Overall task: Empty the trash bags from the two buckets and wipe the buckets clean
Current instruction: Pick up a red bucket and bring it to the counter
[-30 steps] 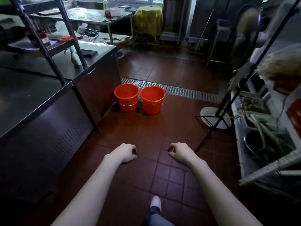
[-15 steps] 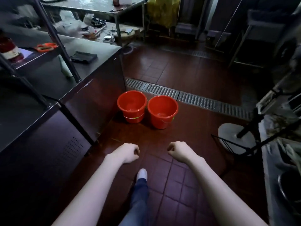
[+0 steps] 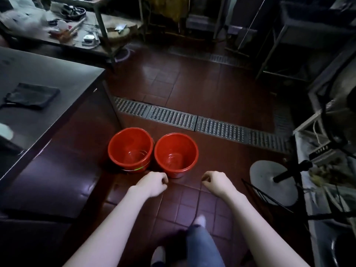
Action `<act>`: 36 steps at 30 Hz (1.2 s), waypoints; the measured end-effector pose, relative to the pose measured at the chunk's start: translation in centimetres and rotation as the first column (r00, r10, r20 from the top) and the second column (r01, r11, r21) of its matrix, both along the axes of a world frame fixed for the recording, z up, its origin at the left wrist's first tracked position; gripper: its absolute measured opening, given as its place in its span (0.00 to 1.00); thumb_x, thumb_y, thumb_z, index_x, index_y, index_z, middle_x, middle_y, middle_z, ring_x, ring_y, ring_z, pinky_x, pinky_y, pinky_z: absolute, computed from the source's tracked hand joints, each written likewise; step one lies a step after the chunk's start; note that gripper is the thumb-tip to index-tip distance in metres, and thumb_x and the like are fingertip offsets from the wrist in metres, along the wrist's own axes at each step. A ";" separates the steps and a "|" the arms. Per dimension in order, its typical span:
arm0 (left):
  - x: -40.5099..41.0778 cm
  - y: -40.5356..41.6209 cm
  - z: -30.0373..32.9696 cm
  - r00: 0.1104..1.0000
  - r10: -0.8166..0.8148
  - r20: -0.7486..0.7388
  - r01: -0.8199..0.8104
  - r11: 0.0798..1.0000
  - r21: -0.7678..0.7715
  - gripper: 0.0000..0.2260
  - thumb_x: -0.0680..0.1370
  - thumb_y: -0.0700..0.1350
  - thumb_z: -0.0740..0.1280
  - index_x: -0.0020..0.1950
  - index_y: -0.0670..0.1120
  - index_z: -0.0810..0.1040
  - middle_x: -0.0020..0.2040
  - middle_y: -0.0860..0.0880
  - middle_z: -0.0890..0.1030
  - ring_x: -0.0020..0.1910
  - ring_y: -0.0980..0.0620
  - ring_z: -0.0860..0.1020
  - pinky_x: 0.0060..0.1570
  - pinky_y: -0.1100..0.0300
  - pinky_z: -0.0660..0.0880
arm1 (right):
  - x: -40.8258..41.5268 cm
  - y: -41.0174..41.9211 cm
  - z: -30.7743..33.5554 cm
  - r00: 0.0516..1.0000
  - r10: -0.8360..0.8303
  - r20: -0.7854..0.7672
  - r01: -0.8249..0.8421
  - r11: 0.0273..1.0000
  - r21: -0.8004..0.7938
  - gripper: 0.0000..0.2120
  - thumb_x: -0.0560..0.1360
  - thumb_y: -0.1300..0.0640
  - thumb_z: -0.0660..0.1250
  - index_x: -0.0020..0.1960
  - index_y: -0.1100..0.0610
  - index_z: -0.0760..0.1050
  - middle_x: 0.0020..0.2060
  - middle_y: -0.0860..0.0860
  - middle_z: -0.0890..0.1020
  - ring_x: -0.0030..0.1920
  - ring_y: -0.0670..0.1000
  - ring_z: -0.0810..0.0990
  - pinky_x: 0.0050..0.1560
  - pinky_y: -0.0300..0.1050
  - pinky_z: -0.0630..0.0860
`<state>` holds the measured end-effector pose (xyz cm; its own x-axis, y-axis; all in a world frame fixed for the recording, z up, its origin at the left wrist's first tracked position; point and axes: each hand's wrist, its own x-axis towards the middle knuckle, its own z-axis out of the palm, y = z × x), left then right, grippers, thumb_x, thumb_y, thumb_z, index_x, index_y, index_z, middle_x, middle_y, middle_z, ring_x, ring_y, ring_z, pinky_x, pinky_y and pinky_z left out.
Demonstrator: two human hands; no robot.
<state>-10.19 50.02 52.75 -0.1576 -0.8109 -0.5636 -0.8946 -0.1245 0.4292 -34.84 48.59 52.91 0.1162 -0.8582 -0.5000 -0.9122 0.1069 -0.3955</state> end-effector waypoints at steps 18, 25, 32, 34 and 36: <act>-3.9 -25.0 -16.0 0.657 0.745 -0.111 -0.721 0.665 0.197 0.08 0.76 0.42 0.68 0.46 0.57 0.76 0.41 0.57 0.79 0.39 0.57 0.78 0.40 0.63 0.74 | -0.4 -33.9 -18.3 0.998 0.030 0.048 -0.040 0.976 0.214 0.12 0.77 0.53 0.63 0.59 0.49 0.77 0.57 0.51 0.82 0.58 0.55 0.78 0.56 0.47 0.75; -1.9 -27.6 -37.2 0.424 0.906 -0.010 -0.869 0.410 0.278 0.26 0.75 0.46 0.71 0.71 0.45 0.68 0.59 0.42 0.79 0.57 0.44 0.78 0.57 0.54 0.73 | -1.5 -38.9 -37.8 0.995 -0.055 -0.088 0.079 0.950 0.302 0.29 0.76 0.51 0.67 0.74 0.49 0.62 0.64 0.60 0.70 0.62 0.64 0.75 0.59 0.50 0.71; -1.2 -25.4 -50.1 0.154 0.988 0.021 -0.906 0.133 0.401 0.38 0.74 0.45 0.73 0.78 0.52 0.55 0.61 0.44 0.74 0.56 0.43 0.78 0.56 0.44 0.78 | -2.1 -40.2 -50.8 0.948 -0.306 -0.092 0.319 0.910 0.266 0.37 0.73 0.62 0.69 0.77 0.54 0.55 0.66 0.65 0.71 0.63 0.66 0.73 0.62 0.53 0.70; -1.7 -25.4 -50.6 0.111 0.994 -0.014 -0.895 0.106 0.434 0.35 0.76 0.38 0.71 0.78 0.50 0.56 0.54 0.47 0.72 0.52 0.42 0.79 0.50 0.45 0.80 | -2.1 -40.0 -51.9 0.940 -0.330 -0.091 0.342 0.907 0.246 0.31 0.73 0.64 0.67 0.74 0.57 0.61 0.60 0.65 0.77 0.60 0.65 0.76 0.58 0.51 0.72; -2.0 -25.5 -50.1 0.056 0.998 -0.023 -0.888 0.060 0.456 0.34 0.76 0.34 0.69 0.76 0.49 0.57 0.56 0.44 0.71 0.53 0.40 0.80 0.48 0.45 0.80 | -2.5 -39.8 -51.6 0.938 -0.338 -0.073 0.346 0.908 0.236 0.28 0.73 0.63 0.67 0.72 0.58 0.64 0.59 0.64 0.78 0.59 0.64 0.77 0.57 0.50 0.73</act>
<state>-12.19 24.49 2.69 0.4543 -0.2034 -0.8673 0.2564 -0.9026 0.3459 -37.35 8.82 1.35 -0.1813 -0.6956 -0.6952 -0.8136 0.5032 -0.2912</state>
